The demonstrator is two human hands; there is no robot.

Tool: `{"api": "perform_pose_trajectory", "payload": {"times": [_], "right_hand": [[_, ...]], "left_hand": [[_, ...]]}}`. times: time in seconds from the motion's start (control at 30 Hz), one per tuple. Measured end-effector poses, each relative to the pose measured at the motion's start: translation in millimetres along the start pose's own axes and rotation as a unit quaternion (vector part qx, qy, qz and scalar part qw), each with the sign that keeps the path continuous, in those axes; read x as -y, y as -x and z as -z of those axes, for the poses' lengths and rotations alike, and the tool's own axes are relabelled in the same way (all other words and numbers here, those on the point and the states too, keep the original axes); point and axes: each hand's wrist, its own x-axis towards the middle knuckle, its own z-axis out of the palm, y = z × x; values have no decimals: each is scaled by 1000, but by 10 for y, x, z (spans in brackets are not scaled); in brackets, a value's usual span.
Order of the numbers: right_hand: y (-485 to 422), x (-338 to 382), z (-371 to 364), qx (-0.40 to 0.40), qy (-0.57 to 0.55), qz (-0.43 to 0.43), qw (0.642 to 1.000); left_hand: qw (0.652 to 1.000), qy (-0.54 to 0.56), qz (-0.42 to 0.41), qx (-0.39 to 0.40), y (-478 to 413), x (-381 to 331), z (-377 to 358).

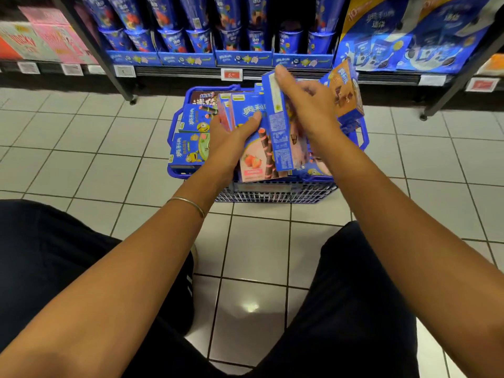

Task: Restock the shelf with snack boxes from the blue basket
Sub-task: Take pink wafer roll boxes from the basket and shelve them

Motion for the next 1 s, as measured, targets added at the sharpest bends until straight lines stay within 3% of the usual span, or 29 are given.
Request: {"api": "perform_pose_trajectory", "payload": {"times": [0.43,0.63,0.73,0.8,0.87,0.93,1.0], "right_hand": [[83,-159,-78,83,-22,-159,984],[80,-92,-221,62,-30,-186,980],[13,-17,-227,93,-27,-207,974],[-29,5,-130,148,-79,-225,960],[-72,-71,-43,147,-139,-236,951],[-112,-261,-31,108,-76,-220,967],[-159,-555,-62,99,111,-153,977]], "left_hand": [[998,-9,61,-11,36,8,35],[995,-56,53,69,176,-42,-13],[994,-1,51,101,141,-36,34],[993,47,36,100,67,-75,114],[991,82,48,96,23,-154,198],[987,116,50,98,12,-240,266],[986,137,42,89,-4,-291,352]]}}
